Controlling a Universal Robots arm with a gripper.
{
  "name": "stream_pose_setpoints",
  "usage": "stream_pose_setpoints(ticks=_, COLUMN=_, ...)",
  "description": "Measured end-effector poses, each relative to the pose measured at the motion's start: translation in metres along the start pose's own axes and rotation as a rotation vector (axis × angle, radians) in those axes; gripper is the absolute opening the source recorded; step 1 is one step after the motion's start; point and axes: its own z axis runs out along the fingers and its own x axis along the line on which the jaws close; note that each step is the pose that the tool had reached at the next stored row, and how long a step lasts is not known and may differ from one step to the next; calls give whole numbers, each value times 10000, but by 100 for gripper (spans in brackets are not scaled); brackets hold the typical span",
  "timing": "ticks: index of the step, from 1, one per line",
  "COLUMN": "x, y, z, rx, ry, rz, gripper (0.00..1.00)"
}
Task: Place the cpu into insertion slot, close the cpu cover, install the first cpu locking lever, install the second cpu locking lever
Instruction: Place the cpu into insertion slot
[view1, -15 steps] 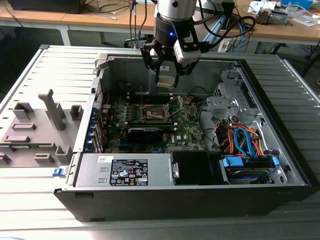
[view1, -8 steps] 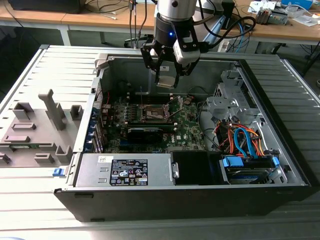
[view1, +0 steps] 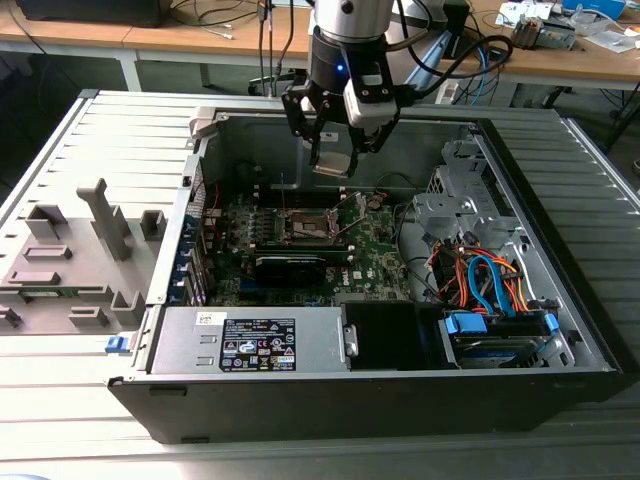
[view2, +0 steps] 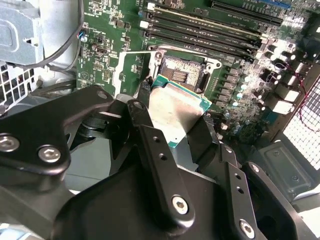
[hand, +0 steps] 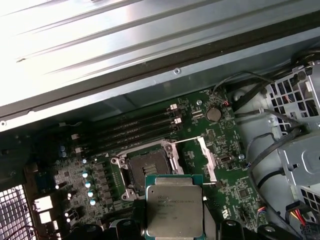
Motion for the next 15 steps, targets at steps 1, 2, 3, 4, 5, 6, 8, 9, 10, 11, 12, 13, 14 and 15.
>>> stream_pose_setpoints(ticks=1, x=0, y=0, z=0, rx=-1, ry=-2, rz=100, gripper=55)
stream_pose_setpoints(ticks=2, x=0, y=0, z=1, rx=-1, ry=-3, rz=183, gripper=55)
stream_pose_setpoints(ticks=3, x=0, y=0, z=1, rx=-2, ry=-4, rz=254, gripper=55)
stream_pose_setpoints(ticks=4, x=0, y=0, z=2, rx=-2, ry=-5, rz=297, gripper=55)
stream_pose_setpoints(ticks=5, x=0, y=0, z=2, rx=-2, ry=-6, rz=341, gripper=55)
stream_pose_setpoints(ticks=6, x=0, y=0, z=2, rx=-2, ry=-8, rz=430, gripper=55)
stream_pose_setpoints(ticks=8, x=0, y=0, z=3, rx=-2, ry=-10, rz=562, gripper=55)
stream_pose_setpoints(ticks=9, x=0, y=0, z=3, rx=-1, ry=-11, rz=599, gripper=55)
stream_pose_setpoints(ticks=10, x=0, y=0, z=4, rx=0, ry=-12, rz=653, gripper=55)
stream_pose_setpoints(ticks=11, x=0, y=0, z=4, rx=1, ry=-13, rz=680, gripper=55)
stream_pose_setpoints(ticks=12, x=0, y=0, z=4, rx=2, ry=-14, rz=717, gripper=55)
stream_pose_setpoints(ticks=13, x=0, y=0, z=4, rx=2, ry=-15, rz=757, gripper=55)
stream_pose_setpoints(ticks=14, x=0, y=0, z=5, rx=2, ry=-15, rz=789, gripper=55)
stream_pose_setpoints(ticks=15, x=0, y=0, z=5, rx=3, ry=-16, rz=853, gripper=55)
